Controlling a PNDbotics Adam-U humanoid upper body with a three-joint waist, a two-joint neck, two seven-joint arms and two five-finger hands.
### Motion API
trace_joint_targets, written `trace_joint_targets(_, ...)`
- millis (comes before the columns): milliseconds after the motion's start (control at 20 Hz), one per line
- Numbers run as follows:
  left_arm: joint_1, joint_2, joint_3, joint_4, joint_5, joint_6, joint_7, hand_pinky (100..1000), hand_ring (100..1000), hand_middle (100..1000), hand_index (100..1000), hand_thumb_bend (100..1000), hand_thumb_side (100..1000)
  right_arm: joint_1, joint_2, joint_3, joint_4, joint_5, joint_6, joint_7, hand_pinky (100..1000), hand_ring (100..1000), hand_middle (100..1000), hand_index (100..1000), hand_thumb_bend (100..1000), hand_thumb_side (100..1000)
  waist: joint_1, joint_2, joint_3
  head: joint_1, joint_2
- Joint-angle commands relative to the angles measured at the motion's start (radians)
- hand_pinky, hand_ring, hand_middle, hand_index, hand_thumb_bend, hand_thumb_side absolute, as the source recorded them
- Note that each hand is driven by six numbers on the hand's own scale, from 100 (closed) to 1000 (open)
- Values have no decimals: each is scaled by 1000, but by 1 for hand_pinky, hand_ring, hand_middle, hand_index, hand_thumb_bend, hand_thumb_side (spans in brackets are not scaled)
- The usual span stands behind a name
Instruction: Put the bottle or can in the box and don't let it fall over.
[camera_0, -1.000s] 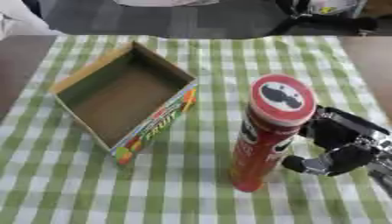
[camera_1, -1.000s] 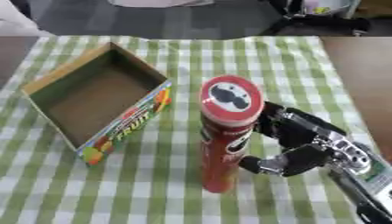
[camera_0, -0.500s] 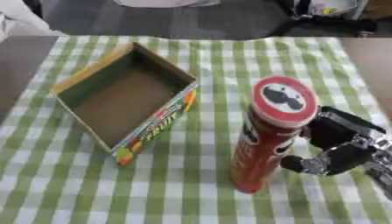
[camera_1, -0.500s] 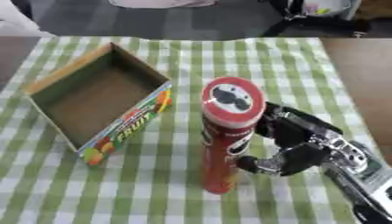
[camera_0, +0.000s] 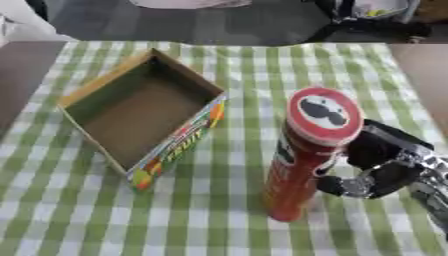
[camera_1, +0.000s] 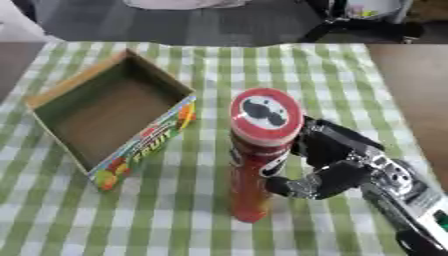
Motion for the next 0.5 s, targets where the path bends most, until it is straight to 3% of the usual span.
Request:
trace_joint_targets(50, -14, 19, 6, -14, 5, -2, -4, 761, 921, 846, 885, 607, 837, -17, -6, -5, -3, -12, 1, 5, 941, 983, 962, 983, 507, 100, 1, -11, 2, -1, -12)
trace_joint_targets(500, -14, 18, 6, -14, 6, -2, -5, 761, 922, 846, 884, 605, 838, -35, 7, 1, 6, -22, -4, 26, 938, 976, 956, 977, 507, 100, 0, -9, 4, -2, -13)
